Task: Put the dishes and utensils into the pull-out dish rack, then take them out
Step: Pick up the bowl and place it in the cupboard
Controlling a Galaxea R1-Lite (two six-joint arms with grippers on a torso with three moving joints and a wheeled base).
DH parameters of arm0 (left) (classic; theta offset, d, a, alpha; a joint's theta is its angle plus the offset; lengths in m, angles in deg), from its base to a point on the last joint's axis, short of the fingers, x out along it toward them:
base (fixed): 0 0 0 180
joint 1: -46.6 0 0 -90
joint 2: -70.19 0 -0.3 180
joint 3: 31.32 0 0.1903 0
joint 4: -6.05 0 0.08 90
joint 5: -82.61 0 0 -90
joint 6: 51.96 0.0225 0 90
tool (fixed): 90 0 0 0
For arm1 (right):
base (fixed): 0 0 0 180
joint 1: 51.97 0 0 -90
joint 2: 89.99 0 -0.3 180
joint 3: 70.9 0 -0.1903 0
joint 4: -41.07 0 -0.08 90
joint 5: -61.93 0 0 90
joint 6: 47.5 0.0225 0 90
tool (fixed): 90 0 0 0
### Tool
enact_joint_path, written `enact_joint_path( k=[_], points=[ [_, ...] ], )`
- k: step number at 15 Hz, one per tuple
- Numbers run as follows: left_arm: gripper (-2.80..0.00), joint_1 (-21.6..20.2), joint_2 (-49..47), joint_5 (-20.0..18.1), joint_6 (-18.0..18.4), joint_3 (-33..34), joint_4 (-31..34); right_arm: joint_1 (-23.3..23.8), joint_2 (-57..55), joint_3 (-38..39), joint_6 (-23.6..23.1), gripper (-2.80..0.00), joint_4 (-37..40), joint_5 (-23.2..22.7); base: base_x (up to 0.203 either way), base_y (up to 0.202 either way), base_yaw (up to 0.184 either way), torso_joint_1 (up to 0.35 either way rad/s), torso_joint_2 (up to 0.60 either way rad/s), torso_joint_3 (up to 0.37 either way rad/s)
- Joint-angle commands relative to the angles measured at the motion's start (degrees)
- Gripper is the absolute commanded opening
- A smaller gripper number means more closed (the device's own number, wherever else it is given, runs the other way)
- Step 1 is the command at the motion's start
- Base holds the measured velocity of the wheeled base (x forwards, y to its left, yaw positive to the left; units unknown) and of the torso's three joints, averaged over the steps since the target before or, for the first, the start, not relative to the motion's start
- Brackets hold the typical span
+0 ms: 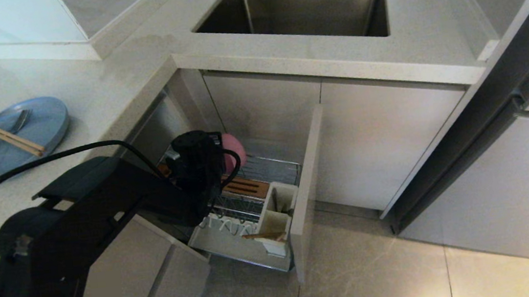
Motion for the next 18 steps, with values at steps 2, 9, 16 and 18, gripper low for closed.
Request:
enact_joint_path(
  k=[2, 9, 16, 18],
  points=[
    [-2.80, 0.00, -0.38, 0.25, -0.01, -0.70, -0.36, -0.02, 0.00, 0.53, -0.01, -2.80, -0.03, 0.01, 0.000, 0.000, 0.000, 0.000, 0.00, 0.000],
    [-2.80, 0.08, -2.62, 0.07, 0.04, -1.90, -5.85, -0.02, 0.00, 0.44, -0.01, -2.80, -0.03, 0.01, 0.000, 0.000, 0.000, 0.000, 0.00, 0.000],
    [-2.80, 0.26, -4.99, -1.51, -0.39, -1.90, -5.84, -0.02, 0.00, 0.50, -0.01, -2.80, -0.03, 0.01, 0.000, 0.000, 0.000, 0.000, 0.00, 0.000],
    [-2.80, 0.26, -5.51, -1.59, -0.83, -1.81, -5.76, -0.02, 0.00, 0.45, -0.01, -2.80, -0.03, 0.02, 0.000, 0.000, 0.000, 0.000, 0.00, 0.000]
  ],
)
